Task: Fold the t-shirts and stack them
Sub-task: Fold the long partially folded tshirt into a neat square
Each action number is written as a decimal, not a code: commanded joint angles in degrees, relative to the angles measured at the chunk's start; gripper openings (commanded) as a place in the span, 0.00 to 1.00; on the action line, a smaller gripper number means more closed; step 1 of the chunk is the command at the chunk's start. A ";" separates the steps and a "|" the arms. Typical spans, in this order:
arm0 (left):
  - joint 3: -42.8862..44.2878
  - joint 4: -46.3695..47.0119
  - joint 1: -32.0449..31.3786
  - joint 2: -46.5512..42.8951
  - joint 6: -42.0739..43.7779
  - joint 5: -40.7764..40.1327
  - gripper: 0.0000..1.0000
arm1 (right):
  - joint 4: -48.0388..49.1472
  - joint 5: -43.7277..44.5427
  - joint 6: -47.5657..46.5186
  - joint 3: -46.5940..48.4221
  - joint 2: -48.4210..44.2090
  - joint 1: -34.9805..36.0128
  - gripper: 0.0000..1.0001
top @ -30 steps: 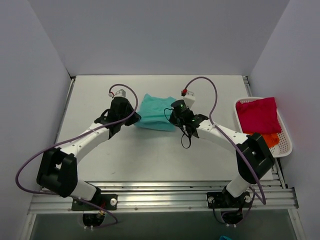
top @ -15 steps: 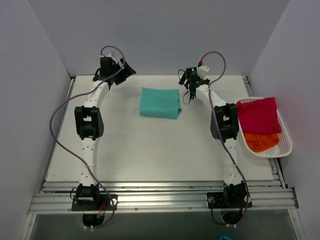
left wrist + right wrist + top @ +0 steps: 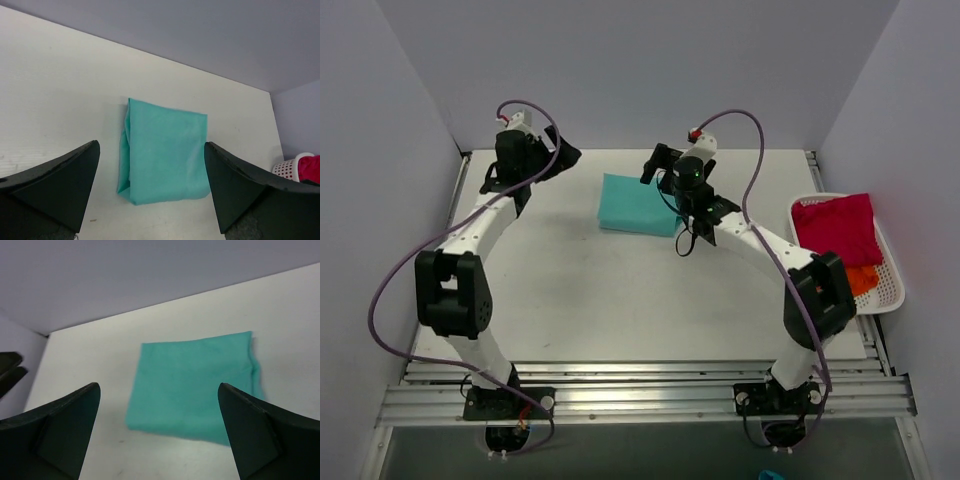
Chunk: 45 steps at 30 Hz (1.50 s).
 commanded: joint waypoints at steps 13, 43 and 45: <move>-19.86 7.70 0.94 -16.31 4.73 -17.63 0.94 | -15.30 34.94 9.86 12.19 -25.49 46.08 1.00; -9.93 14.56 -9.78 13.22 3.58 -13.41 0.94 | -16.88 36.27 8.09 15.71 -26.55 37.95 1.00; -8.97 14.82 -9.79 14.01 3.32 -13.41 0.94 | -17.76 37.06 9.59 13.61 -27.86 34.86 1.00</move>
